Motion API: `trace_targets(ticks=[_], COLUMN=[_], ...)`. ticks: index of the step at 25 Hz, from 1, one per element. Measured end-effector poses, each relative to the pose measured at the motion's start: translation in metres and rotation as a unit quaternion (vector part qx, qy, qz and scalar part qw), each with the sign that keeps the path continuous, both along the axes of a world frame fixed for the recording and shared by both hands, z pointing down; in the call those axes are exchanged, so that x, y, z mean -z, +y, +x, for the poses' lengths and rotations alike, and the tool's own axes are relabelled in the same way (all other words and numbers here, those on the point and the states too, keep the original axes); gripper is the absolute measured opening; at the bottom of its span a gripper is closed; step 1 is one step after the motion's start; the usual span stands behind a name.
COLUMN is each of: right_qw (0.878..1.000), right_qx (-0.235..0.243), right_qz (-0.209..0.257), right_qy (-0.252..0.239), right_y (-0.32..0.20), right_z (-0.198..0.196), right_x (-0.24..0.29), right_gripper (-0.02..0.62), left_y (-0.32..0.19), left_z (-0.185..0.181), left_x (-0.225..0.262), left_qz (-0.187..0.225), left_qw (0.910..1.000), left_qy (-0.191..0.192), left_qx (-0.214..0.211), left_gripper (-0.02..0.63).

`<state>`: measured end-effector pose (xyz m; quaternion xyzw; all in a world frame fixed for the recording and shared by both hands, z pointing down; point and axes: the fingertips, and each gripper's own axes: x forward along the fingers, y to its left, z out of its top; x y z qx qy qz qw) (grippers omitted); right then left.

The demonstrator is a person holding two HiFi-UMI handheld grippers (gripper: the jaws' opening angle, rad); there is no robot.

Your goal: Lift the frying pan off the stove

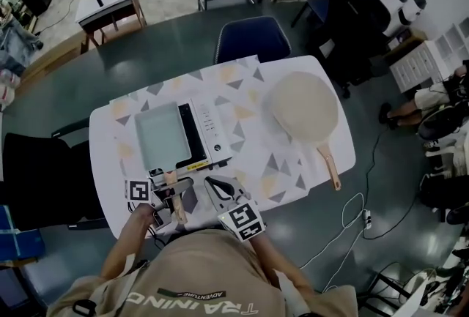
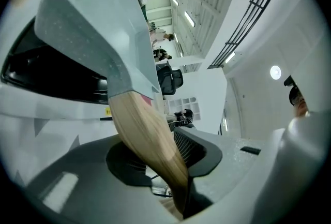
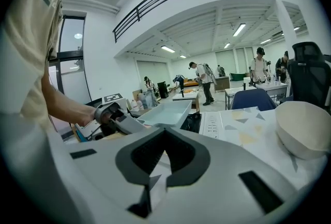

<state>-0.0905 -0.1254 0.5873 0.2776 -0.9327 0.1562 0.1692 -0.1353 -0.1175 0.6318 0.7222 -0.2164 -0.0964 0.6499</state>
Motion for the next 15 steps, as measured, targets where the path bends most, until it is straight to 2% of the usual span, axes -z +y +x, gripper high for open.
trace_targets(ticks=[3,7,10,15], right_qw=[1.000,1.000,1.000,0.999], right_qx=[0.001,-0.003,-0.007,-0.014], right_qz=[0.009,0.019,0.027,0.041], right_qy=[-0.005,-0.012,-0.015,-0.025], right_y=[-0.003,-0.007,-0.012,-0.015], right_z=[-0.002,-0.002,-0.001,0.000], right_x=[0.007,0.015,0.023,0.034], right_gripper=[0.001,0.000,0.000,0.000], left_y=[-0.001,0.000,-0.001,-0.002], left_z=[-0.004,-0.002,-0.006,-0.001], left_x=[0.010,0.028,0.036,0.059], left_qz=[0.003,0.017,0.031,0.057], left_qw=[0.9999,0.9998,0.9990,0.9980], left_qy=[-0.016,-0.010,-0.029,-0.017], left_qx=[0.005,-0.001,-0.011,-0.023], left_gripper=[0.126,0.127,0.130,0.132])
